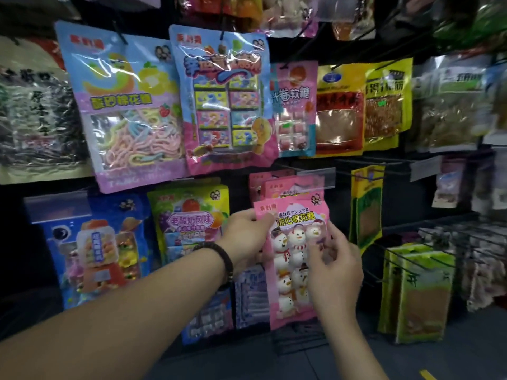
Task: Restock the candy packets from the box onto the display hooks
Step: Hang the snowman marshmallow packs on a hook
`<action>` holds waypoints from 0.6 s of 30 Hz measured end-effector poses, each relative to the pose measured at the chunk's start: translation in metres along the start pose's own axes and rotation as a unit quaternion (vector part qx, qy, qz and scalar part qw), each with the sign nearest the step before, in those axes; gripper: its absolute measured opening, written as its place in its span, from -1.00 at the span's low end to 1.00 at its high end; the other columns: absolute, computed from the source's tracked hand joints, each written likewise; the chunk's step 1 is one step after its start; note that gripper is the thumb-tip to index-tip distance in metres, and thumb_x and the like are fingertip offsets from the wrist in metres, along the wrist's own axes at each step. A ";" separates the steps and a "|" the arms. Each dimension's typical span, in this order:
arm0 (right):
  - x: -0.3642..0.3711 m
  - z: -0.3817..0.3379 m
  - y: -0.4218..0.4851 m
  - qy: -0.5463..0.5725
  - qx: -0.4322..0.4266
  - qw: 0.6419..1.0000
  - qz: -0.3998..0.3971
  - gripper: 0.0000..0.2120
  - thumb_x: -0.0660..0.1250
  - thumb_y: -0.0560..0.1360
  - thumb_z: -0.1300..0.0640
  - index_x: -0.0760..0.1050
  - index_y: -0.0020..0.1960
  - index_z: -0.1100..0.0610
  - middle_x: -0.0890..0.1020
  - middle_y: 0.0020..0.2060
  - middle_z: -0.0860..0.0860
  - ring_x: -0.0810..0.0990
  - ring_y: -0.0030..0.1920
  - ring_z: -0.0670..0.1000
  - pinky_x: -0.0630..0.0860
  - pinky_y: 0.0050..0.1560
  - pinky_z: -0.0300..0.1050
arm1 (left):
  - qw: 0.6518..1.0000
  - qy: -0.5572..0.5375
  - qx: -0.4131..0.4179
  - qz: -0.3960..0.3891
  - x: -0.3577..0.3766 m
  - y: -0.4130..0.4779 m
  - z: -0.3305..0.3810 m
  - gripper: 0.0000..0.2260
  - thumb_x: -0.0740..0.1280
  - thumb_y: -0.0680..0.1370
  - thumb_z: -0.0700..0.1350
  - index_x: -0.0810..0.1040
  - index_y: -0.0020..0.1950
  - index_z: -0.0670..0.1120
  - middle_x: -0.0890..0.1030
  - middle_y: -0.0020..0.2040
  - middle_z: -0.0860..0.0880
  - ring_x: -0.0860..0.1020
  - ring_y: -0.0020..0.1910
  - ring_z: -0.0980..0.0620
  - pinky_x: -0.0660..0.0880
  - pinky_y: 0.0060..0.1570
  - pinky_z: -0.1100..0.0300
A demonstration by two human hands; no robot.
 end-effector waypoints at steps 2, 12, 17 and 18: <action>0.001 0.002 0.004 -0.021 -0.023 0.999 -0.007 -0.59 0.37 0.64 -0.07 0.48 0.48 -0.15 0.42 0.18 -0.10 0.49 0.26 0.05 0.52 0.16 -0.05 | 1.000 0.015 0.018 0.018 0.012 0.013 0.005 -0.62 0.38 0.65 0.10 0.59 0.10 -0.25 0.47 -0.40 -0.07 0.52 -0.43 -0.05 0.63 -0.20 -0.10; 0.004 0.002 0.016 -0.055 -0.068 0.993 -0.079 -0.54 0.31 0.69 -0.08 0.38 0.57 -0.22 0.21 0.59 -0.14 0.09 0.60 -0.15 0.17 0.11 -0.62 | 0.995 0.047 0.077 0.047 0.040 0.032 0.024 -0.63 0.31 0.67 0.14 0.60 0.14 -0.17 0.50 -0.41 -0.05 0.52 -0.42 -0.01 0.68 -0.23 0.01; 0.010 0.004 0.017 -0.049 -0.071 0.990 -0.108 -0.52 0.35 0.68 0.00 0.37 0.56 -0.24 0.13 0.64 -0.20 0.02 0.61 -0.16 0.12 0.13 -0.68 | 0.995 0.037 0.059 0.064 0.040 0.040 0.022 -0.59 0.34 0.66 0.14 0.59 0.17 -0.23 0.45 -0.42 -0.03 0.49 -0.49 0.02 0.68 -0.28 0.05; 0.011 0.005 0.017 -0.046 -0.074 0.990 -0.115 -0.51 0.36 0.67 0.02 0.37 0.55 -0.24 0.12 0.64 -0.22 0.02 0.61 -0.16 0.13 0.19 -0.61 | 0.995 0.042 0.060 0.066 0.039 0.043 0.022 -0.59 0.34 0.65 0.14 0.60 0.16 -0.22 0.45 -0.41 -0.02 0.50 -0.44 0.00 0.71 -0.21 -0.04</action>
Point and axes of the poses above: each hand's wrist, its own y-axis towards the middle knuckle, its own x-axis out of the palm, z = x × y, the point moved 9 cm from there along y, towards the middle knuckle
